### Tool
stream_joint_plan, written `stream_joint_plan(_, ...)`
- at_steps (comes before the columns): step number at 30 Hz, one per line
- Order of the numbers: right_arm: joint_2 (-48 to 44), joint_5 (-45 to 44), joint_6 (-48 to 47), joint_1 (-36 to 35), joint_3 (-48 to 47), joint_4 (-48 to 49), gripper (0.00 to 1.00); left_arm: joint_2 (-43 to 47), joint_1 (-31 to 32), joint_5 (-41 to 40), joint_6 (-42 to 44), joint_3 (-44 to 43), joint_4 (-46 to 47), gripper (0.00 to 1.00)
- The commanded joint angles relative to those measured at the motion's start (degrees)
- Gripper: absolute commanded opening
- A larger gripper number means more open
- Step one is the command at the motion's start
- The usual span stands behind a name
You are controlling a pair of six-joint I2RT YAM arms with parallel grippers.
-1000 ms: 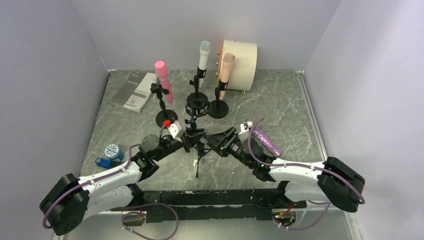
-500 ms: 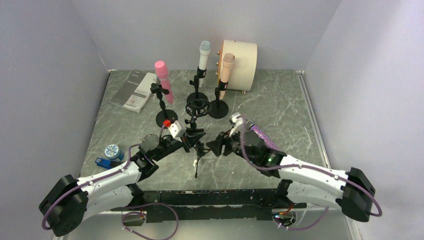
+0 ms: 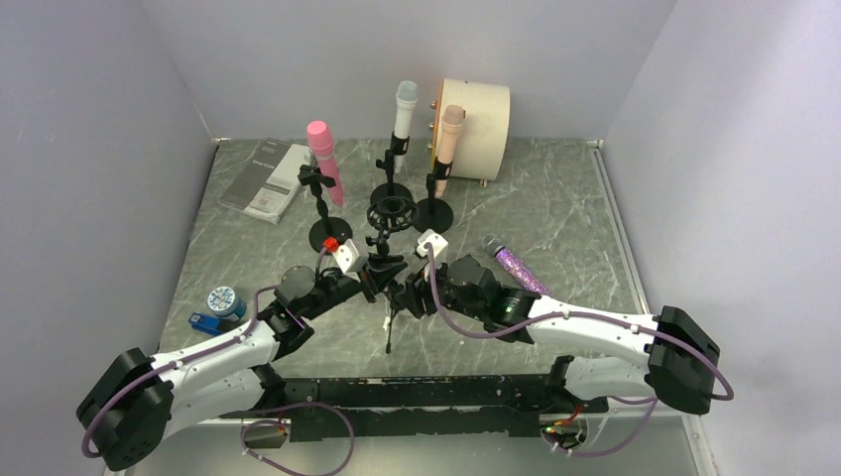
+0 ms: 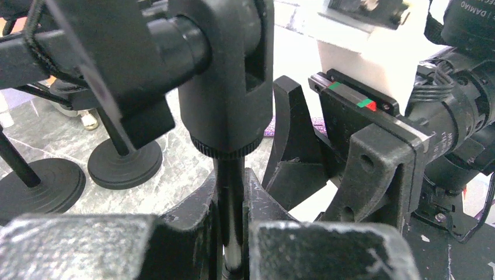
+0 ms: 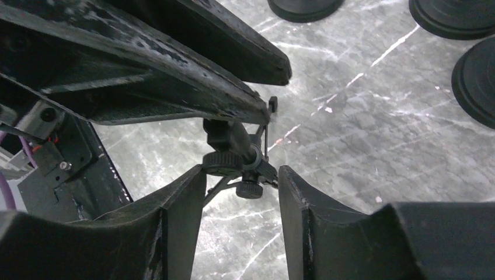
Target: Attach the microphones to the stand
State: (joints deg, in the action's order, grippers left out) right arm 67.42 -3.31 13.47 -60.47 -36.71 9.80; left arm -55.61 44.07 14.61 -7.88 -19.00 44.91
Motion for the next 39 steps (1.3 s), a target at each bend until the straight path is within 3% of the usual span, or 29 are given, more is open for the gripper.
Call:
stream_joint_plan(1, 0.2, 0.9, -0.6, -0.1, -0.9, 8.5, 0.49, 1.4, -0.4, 0.0, -0.8, -1.6, 0.4, 0.02)
stream_joint_plan(11, 2.0, 2.7, 2.7, -0.1, 0.9, 13.2, 0.25, 1.7, -0.4, 0.1, -0.7, -1.9, 0.3, 0.03)
stream_joint_plan(12, 2.4, 2.7, 3.1, -0.1, 0.8, 13.1, 0.26, 1.7, -0.4, 0.1, -0.7, -1.9, 0.4, 0.03)
stream_joint_plan(16, 2.3, 2.5, 4.2, -0.1, 2.4, 14.1, 0.47, 1.6, -0.4, 0.2, -0.7, -2.0, 0.5, 0.03)
stream_joint_plan(21, 2.1, 1.0, 5.5, 0.1, 3.2, 13.9, 0.45, 1.7, -0.4, -0.3, -0.7, -1.9, 0.6, 0.03)
stream_joint_plan(25, 3.1, 0.3, 7.8, 0.9, 2.2, 13.0, 0.28, 1.7, -0.3, -0.5, -0.9, -1.9, 0.9, 0.03)
stream_joint_plan(29, 1.9, 1.6, 10.0, 1.5, 4.2, 18.0, 0.08, 1.6, -0.4, -0.4, -1.1, -1.8, 1.0, 0.03)
stream_joint_plan(32, 1.2, 3.0, 12.7, 2.0, 4.8, 20.9, 0.01, 1.4, -0.3, -0.4, -1.2, -1.5, 1.3, 0.03)
stream_joint_plan(35, 1.4, 4.6, 20.0, 3.4, 5.6, 24.4, 0.00, 1.2, -0.4, -0.3, -1.3, -1.4, 1.7, 0.03)
stream_joint_plan(39, 2.6, 1.3, 43.2, 5.9, 7.2, 26.3, 0.00, 1.0, -0.4, -0.2, -1.3, -1.2, 2.3, 0.03)
